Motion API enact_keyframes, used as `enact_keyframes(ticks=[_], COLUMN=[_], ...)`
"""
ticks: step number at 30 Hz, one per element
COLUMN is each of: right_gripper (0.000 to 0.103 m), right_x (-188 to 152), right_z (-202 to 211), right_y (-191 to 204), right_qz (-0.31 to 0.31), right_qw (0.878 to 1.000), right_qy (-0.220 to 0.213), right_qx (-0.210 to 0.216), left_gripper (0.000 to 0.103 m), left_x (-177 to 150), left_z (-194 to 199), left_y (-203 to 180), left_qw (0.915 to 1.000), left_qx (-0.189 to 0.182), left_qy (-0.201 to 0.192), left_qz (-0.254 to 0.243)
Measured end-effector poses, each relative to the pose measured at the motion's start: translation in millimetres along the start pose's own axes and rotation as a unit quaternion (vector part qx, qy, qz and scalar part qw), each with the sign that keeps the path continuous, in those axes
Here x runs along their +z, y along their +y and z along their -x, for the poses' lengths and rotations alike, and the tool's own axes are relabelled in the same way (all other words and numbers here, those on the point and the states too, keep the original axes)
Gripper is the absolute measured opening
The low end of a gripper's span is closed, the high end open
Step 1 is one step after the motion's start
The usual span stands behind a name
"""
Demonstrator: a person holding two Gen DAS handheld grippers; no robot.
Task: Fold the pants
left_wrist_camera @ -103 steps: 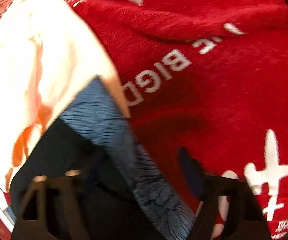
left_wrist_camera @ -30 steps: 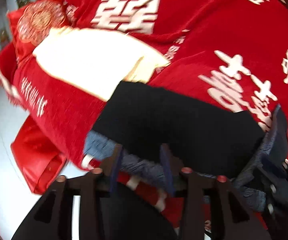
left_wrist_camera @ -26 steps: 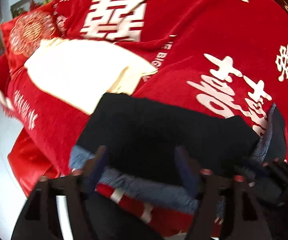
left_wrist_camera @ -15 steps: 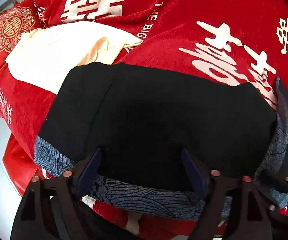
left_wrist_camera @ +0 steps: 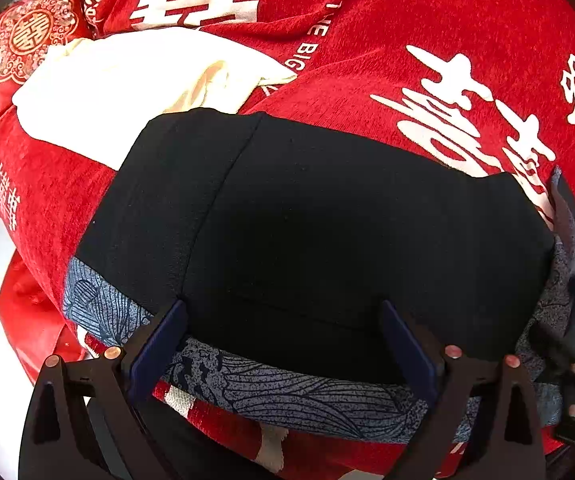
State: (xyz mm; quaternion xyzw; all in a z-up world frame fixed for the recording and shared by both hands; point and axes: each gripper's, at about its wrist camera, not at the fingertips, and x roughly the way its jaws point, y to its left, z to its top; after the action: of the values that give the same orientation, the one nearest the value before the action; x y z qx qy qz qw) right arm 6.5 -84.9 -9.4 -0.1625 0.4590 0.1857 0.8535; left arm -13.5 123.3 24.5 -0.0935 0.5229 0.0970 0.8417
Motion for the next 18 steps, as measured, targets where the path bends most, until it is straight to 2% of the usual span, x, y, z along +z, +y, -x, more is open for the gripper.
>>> enact_keyframes(ticks=[2, 4, 8, 10, 14, 18], right_gripper=[0.09, 0.09, 0.09, 0.09, 0.09, 0.09], right_x=[-17.9, -35.6, -48.3, -42.8, -11.9, 28.5], right_z=[-0.6, 15.3, 48.5, 50.8, 33.7, 6.7], right_y=[-14.0, -32.9, -97.4, -140.1, -193.1, -205.8], right_qz=[-0.016, -0.048, -0.128, -0.181, -0.238, -0.253], right_qw=[1.0, 0.998, 0.99, 0.981, 0.969, 0.965], right_qy=[0.015, -0.004, -0.056, -0.063, -0.035, -0.006], right_qx=[0.004, 0.029, -0.009, -0.028, -0.047, -0.074], left_gripper=[0.097, 0.097, 0.098, 0.098, 0.098, 0.098], left_x=[-0.3, -1.8, -1.1, 0.4, -0.5, -7.1], left_z=[3.2, 11.8, 35.8, 47.0, 49.4, 33.1], left_y=[-3.2, -12.8, -55.3, -87.7, -147.6, -187.0], left_qw=[0.9999, 0.9996, 0.9957, 0.9897, 0.9756, 0.9647], left_qx=[0.008, 0.005, -0.032, -0.063, -0.111, -0.108], left_qy=[0.0, -0.006, -0.03, -0.039, -0.029, -0.01], left_qz=[-0.008, -0.026, -0.082, -0.122, -0.187, -0.24])
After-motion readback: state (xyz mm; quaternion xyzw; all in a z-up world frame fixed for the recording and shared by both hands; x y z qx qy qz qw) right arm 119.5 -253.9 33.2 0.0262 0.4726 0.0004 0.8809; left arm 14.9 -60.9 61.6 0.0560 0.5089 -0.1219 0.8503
